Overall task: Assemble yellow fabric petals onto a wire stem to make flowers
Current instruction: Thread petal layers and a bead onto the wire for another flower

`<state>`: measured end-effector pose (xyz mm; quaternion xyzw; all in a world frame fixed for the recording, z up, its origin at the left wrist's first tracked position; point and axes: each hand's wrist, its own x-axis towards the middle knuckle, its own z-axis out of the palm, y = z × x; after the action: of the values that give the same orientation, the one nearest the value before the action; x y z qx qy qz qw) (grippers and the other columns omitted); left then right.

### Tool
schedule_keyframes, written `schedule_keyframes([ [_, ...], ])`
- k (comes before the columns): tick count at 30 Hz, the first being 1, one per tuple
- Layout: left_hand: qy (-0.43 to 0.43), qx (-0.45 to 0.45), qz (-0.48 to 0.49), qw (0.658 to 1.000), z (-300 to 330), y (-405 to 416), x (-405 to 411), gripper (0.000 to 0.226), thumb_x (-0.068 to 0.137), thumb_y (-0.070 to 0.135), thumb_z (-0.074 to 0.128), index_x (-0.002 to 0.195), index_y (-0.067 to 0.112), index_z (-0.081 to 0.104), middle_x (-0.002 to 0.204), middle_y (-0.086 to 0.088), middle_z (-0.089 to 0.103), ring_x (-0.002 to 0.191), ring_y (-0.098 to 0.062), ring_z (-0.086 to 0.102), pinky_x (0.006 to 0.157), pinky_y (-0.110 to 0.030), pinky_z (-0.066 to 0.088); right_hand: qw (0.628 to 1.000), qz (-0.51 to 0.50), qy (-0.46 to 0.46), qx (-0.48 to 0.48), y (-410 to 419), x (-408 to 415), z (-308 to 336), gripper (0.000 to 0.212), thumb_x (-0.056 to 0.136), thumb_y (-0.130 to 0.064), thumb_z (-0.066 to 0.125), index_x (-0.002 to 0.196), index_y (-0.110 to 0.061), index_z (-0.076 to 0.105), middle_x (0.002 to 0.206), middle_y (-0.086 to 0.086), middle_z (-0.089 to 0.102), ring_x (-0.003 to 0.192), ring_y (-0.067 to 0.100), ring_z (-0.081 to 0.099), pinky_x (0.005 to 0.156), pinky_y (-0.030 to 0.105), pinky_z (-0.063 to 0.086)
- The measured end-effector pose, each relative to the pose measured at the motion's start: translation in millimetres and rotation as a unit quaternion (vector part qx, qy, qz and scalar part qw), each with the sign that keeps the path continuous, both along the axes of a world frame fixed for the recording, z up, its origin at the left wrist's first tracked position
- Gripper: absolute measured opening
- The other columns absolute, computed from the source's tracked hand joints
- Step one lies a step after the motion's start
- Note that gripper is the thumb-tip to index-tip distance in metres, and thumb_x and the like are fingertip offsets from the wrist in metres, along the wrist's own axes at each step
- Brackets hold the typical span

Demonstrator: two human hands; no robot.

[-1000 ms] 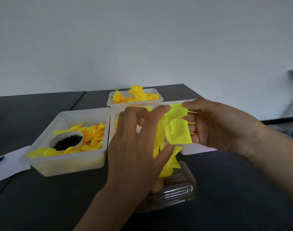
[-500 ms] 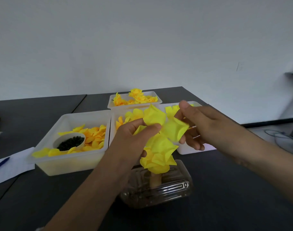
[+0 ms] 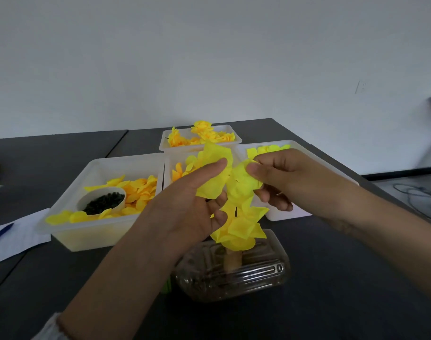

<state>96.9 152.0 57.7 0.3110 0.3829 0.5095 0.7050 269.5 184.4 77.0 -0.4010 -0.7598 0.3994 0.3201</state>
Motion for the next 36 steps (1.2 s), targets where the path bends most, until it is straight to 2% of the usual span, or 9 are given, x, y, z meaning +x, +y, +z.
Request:
schedule_keyframes([
  [3,0.053,0.026,0.025,0.998,-2.4,6.5,-2.4,0.04,0.055,0.038,0.08,0.089,0.023,0.065,0.069,0.005,0.063,0.063,-0.01,0.058,0.057,-0.026,0.038,0.999,0.008,0.025,-0.018,8.5,-2.6,-5.2,0.034,0.1,-0.025,0.047,0.077,0.001,0.051,0.057,0.003,0.054,0.045,0.017,0.037,0.049,0.029,0.031],
  [6,0.277,0.104,0.084,0.951,-6.7,10.4,-4.1,0.064,0.052,0.075,0.061,0.096,0.028,0.066,0.072,0.007,0.063,0.069,-0.01,0.059,0.064,-0.03,0.044,0.997,0.015,0.053,-0.052,17.3,-2.6,-12.1,0.038,0.1,-0.024,0.047,0.079,0.008,0.048,0.056,0.001,0.052,0.045,0.016,0.037,0.047,0.027,0.03],
  [9,0.389,0.135,0.12,0.904,-13.6,15.5,-8.3,0.06,0.076,0.078,0.034,0.079,0.025,0.062,0.052,0.009,0.056,0.046,-0.003,0.049,0.047,-0.021,0.041,0.994,0.015,0.075,-0.077,27.0,-1.4,-21.8,0.038,0.099,-0.026,0.049,0.066,-0.008,0.044,0.054,0.0,0.052,0.043,0.015,0.036,0.046,0.026,0.029],
  [12,0.397,0.161,0.127,0.895,-24.7,18.5,-16.7,0.064,0.101,0.046,0.03,0.051,0.023,0.063,0.046,0.007,0.052,0.036,0.0,0.04,0.037,-0.01,0.032,0.991,0.021,0.076,-0.104,37.0,0.1,-31.9,0.041,0.099,-0.031,0.05,0.059,-0.019,0.045,0.056,0.001,0.052,0.043,0.014,0.036,0.043,0.023,0.03],
  [15,0.406,0.194,0.108,0.886,-37.2,19.4,-21.3,0.059,0.104,0.031,0.033,0.055,0.018,0.062,0.044,0.006,0.049,0.037,0.0,0.039,0.039,-0.008,0.031,0.988,0.028,0.062,-0.136,46.1,2.8,-40.0,0.04,0.098,-0.033,0.05,0.06,-0.021,0.047,0.057,0.001,0.053,0.043,0.013,0.036,0.043,0.021,0.03],
  [20,0.364,0.126,0.108,0.917,-42.8,28.3,-23.0,0.056,0.103,0.034,0.034,0.06,0.009,0.06,0.04,0.004,0.045,0.031,-0.002,0.037,0.035,-0.009,0.031,0.99,0.051,0.03,-0.125,50.4,5.3,-45.7,0.033,0.091,-0.039,0.053,0.069,-0.015,0.048,0.058,0.0,0.055,0.044,0.011,0.038,0.044,0.02,0.031],
  [24,0.379,0.165,0.104,0.905,-50.3,30.9,-27.2,0.046,0.102,0.023,0.04,0.064,0.007,0.06,0.042,0.007,0.042,0.035,-0.001,0.034,0.037,-0.009,0.029,0.995,0.035,0.0,-0.093,45.8,2.3,-45.9,0.035,0.095,-0.034,0.049,0.068,-0.012,0.045,0.056,0.0,0.053,0.045,0.012,0.035,0.044,0.021,0.027],
  [31,0.397,0.247,0.116,0.876,-48.5,37.3,-30.4,0.043,0.102,0.019,0.041,0.063,0.008,0.057,0.04,0.009,0.039,0.033,-0.002,0.032,0.039,-0.007,0.027,0.994,-0.027,0.043,-0.095,32.9,2.3,-43.0,0.048,0.099,-0.039,0.04,0.058,-0.014,0.046,0.055,0.007,0.047,0.042,0.011,0.034,0.053,0.029,0.027],
  [36,0.379,0.241,0.087,0.889,-47.4,43.2,-33.1,0.043,0.101,0.019,0.041,0.062,0.009,0.056,0.041,0.009,0.037,0.033,-0.002,0.03,0.038,-0.009,0.027,0.991,-0.048,0.073,-0.104,29.1,5.0,-46.0,0.051,0.099,-0.037,0.038,0.054,-0.015,0.049,0.05,0.001,0.049,0.044,0.008,0.045,0.047,0.012,0.037],
])
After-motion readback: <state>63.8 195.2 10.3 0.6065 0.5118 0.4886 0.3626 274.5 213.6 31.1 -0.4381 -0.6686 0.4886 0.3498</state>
